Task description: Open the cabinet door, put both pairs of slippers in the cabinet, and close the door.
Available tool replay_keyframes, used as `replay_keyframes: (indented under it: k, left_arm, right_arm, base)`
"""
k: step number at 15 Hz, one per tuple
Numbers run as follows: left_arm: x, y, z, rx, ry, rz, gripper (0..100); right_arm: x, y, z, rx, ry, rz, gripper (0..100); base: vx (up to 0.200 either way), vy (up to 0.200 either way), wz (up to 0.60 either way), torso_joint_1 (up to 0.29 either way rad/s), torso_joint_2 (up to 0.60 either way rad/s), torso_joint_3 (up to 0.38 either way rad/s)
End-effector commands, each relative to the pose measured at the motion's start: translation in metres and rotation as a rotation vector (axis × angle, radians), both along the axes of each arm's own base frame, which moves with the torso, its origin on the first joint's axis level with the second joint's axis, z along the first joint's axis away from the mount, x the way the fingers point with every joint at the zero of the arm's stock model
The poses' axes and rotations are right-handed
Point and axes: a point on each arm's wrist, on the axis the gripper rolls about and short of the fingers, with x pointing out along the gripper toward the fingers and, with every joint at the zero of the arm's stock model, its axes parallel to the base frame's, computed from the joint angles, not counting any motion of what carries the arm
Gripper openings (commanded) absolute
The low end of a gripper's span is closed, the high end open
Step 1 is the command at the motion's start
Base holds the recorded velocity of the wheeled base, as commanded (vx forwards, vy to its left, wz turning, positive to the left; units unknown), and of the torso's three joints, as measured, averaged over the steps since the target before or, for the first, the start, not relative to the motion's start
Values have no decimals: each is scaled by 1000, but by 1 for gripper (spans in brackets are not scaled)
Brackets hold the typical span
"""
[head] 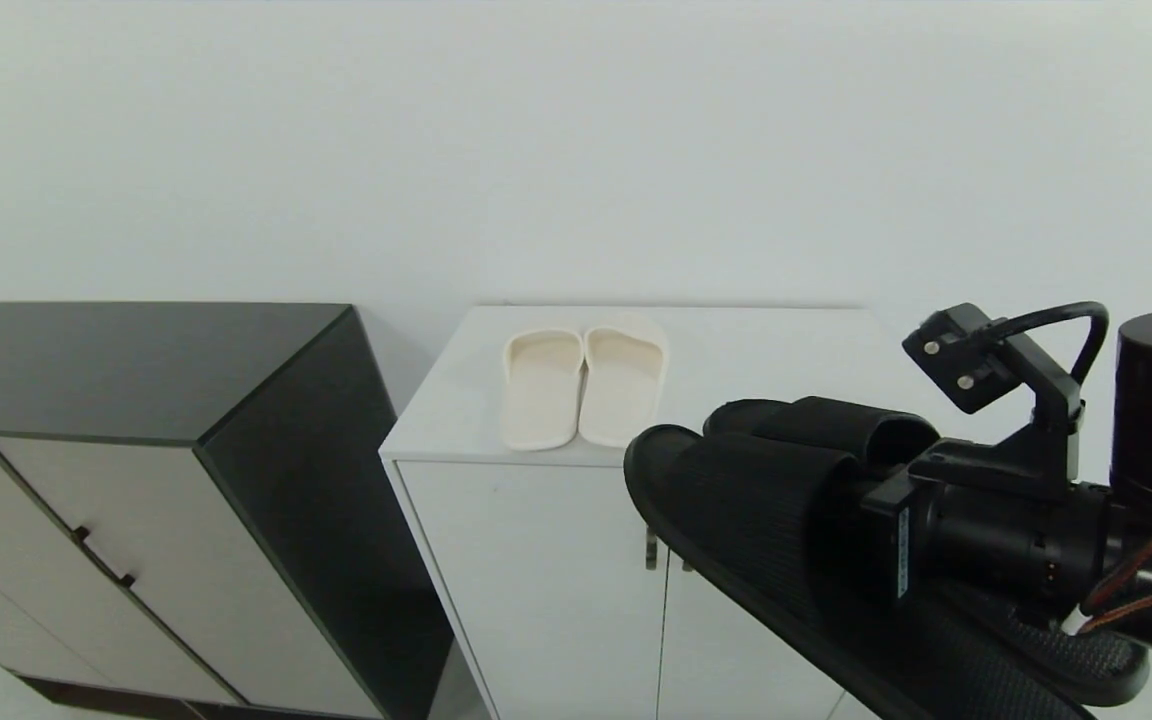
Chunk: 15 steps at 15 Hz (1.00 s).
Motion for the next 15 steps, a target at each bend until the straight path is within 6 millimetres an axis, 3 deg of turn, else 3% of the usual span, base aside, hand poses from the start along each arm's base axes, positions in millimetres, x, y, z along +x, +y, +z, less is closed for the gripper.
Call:
replay_keyframes:
  k: [1,3,15]
  left_arm:
    - [0,0,0,-1,-1,0,0]
    - [0,0,0,-1,-1,0,0]
    - [0,0,0,1,-1,0,0]
  right_arm:
    - [0,0,-1,-1,2,-1,0]
    - [0,0,-1,-3,3,-1,0]
    - [2,0,-14,-44,24,-3,0]
  base:
    - [-200,0,0,-12,-2,12]
    - [-200,0,0,-2,0,0]
    - [0,0,0,0,0,0]
